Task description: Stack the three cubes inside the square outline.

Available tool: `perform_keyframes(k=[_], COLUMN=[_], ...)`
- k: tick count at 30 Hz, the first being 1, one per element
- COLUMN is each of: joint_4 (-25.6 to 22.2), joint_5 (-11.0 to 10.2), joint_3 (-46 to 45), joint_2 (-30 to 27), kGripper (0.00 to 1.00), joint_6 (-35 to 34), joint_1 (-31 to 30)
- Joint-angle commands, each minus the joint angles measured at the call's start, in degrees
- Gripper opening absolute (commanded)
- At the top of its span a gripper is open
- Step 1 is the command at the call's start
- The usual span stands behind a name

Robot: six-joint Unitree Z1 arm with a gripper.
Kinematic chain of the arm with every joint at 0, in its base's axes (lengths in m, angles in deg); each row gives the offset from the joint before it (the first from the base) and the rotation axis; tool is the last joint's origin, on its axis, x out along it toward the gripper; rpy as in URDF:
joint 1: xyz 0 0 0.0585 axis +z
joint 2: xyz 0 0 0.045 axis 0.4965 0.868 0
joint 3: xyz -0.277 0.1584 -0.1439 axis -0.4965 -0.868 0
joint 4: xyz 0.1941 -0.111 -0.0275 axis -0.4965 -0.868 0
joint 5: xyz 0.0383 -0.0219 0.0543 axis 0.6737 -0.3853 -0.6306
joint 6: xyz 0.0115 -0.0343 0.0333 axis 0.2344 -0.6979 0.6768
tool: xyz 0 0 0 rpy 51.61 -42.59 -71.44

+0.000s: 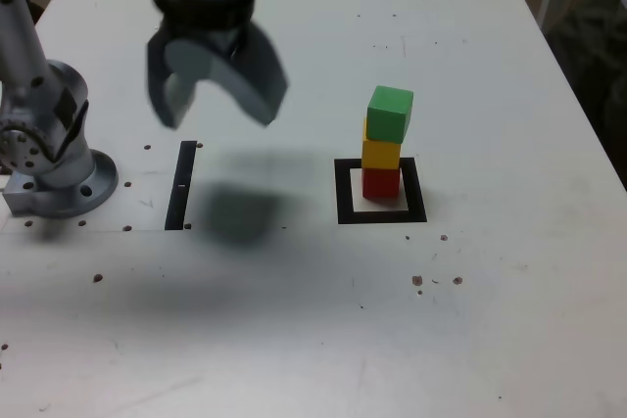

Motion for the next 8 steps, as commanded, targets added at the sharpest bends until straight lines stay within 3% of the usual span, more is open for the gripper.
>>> perform_keyframes(k=[1,8], joint_4=[2.27,6.01], joint_5=[-0.1,-0.66], joint_3=[-3.34,-10.27], joint_2=[-0.56,-0.72], kGripper=[0.99,0.99], joint_6=[-0.24,-0.28], joint_1=[0.4,0.9])
